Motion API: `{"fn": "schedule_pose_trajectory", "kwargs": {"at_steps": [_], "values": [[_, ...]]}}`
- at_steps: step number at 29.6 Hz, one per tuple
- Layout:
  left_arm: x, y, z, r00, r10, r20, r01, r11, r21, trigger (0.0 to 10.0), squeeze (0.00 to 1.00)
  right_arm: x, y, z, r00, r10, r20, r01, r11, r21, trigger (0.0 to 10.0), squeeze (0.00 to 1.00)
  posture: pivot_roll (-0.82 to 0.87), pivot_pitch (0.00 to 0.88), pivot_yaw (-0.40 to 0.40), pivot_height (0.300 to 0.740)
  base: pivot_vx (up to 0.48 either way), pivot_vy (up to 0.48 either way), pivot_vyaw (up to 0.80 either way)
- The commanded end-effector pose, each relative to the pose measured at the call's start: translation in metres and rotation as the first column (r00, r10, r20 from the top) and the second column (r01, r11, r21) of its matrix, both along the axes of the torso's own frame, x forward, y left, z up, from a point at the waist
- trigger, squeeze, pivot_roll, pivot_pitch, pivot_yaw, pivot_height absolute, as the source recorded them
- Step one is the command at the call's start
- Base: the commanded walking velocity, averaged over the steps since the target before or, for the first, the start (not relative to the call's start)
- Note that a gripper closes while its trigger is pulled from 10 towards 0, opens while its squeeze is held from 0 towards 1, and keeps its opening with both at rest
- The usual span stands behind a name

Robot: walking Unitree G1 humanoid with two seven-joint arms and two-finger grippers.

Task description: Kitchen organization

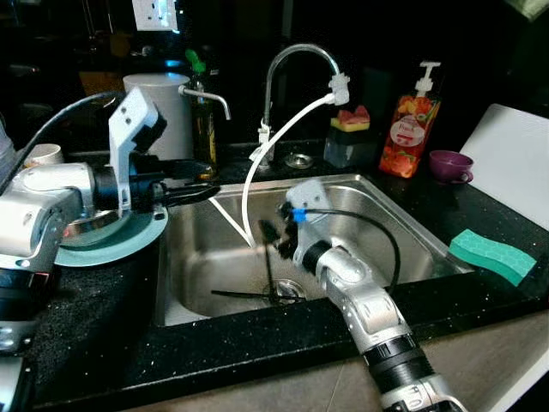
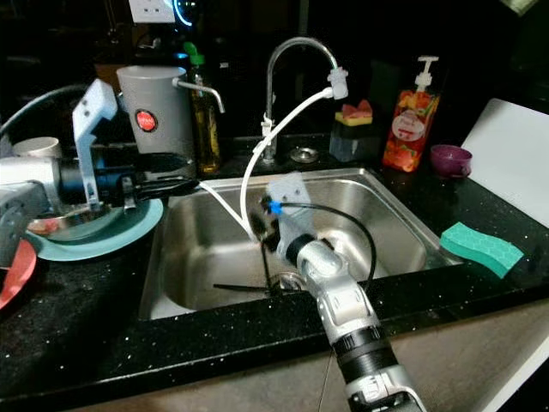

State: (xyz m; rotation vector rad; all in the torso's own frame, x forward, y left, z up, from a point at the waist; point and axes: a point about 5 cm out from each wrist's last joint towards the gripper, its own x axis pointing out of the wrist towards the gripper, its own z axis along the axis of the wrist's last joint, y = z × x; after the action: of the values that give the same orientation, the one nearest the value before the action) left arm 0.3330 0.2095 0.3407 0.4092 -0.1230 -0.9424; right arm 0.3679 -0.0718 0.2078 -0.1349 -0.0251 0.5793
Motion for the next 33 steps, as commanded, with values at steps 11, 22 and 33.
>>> {"fn": "schedule_pose_trajectory", "kwargs": {"at_steps": [11, 22, 33], "values": [[-0.006, 0.113, -0.009, 0.916, 0.386, -0.112, -0.349, 0.901, 0.256, 10.0, 0.0, -0.002, 0.004, 0.024, 0.999, -0.011, 0.046, 0.005, 0.993, 0.116, 10.0, 0.0, 0.18, 0.045, -0.023, 0.74, 0.0, 0.0, 0.0], [-0.008, 0.134, -0.015, 0.883, 0.441, -0.161, -0.354, 0.85, 0.389, 10.0, 0.0, -0.001, 0.009, 0.039, 0.997, 0.004, 0.083, -0.018, 0.986, 0.166, 10.0, 0.0, 0.22, 0.057, -0.027, 0.74, 0.0, 0.0, 0.0], [0.024, 0.108, -0.026, 0.88, 0.461, -0.112, -0.377, 0.822, 0.426, 10.0, 0.0, -0.009, 0.019, 0.048, 0.994, 0.056, 0.097, -0.072, 0.983, 0.169, 10.0, 0.0, 0.19, 0.127, -0.051, 0.74, 0.0, 0.0, 0.0]]}}
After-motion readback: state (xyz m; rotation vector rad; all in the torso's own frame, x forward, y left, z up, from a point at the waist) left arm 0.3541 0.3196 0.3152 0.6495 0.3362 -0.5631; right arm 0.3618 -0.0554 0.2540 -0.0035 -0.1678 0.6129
